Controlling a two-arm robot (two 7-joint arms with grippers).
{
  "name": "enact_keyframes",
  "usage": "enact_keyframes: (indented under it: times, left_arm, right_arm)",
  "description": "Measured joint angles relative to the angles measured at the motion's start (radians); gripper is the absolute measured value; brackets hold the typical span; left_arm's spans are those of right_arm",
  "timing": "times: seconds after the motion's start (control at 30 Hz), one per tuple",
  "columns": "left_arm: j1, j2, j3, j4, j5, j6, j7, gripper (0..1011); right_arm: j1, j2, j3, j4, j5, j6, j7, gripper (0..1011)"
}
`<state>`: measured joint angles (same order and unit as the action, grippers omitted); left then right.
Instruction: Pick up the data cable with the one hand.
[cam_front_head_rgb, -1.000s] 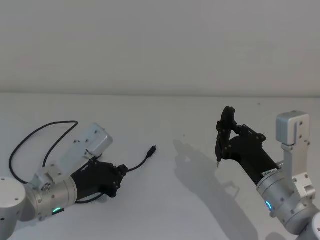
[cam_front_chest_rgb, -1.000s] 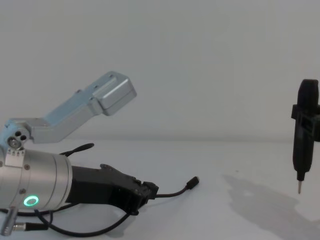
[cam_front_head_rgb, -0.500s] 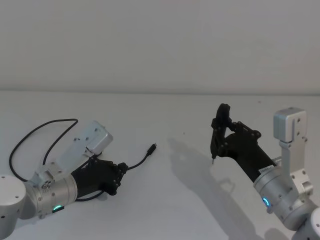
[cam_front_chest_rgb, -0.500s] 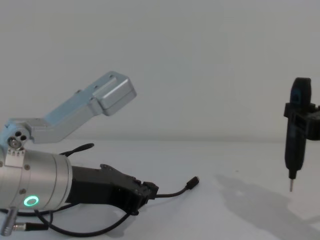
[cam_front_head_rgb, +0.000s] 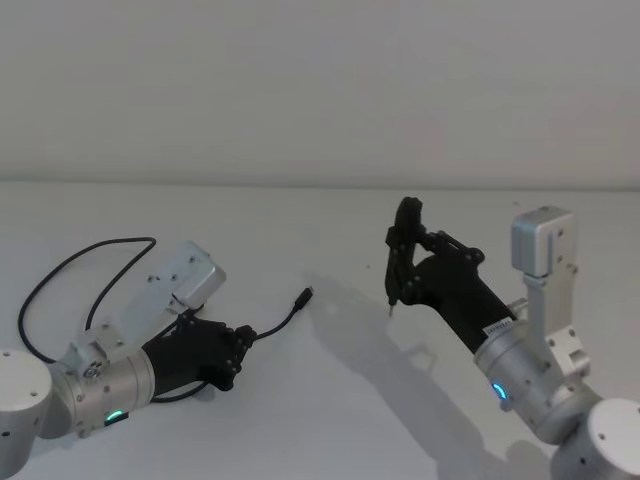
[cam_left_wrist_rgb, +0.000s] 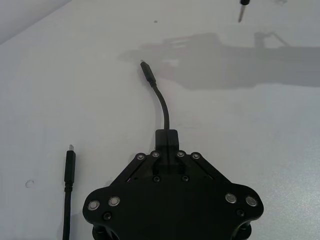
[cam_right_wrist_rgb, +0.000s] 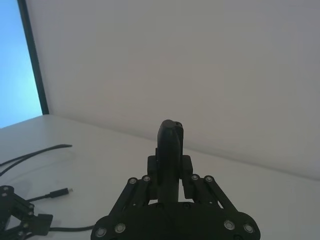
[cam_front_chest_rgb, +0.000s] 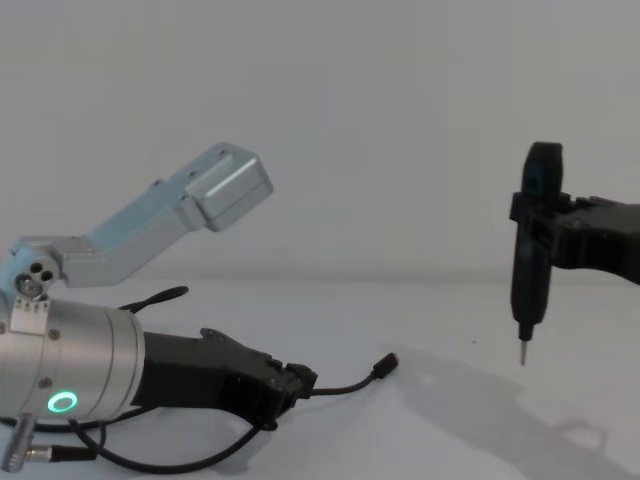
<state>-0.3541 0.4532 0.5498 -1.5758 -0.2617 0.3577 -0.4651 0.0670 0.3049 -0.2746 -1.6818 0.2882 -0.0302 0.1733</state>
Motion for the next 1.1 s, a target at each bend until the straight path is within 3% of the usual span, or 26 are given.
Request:
enact_keyframes:
  times: [0.57,1.1]
  left_arm:
    - [0.000,0.000,0.000,0.000,0.000,0.000,0.000,20]
    - [0.000,0.000,0.000,0.000,0.000,0.000,0.000,20]
  right_arm:
    - [0.106,-0.063,-0.055,0.157,-0.084,-0.085,0.017,275]
    - [0.190,-0.118,-0.085,0.267,-0.114,-0.130,0.052,275]
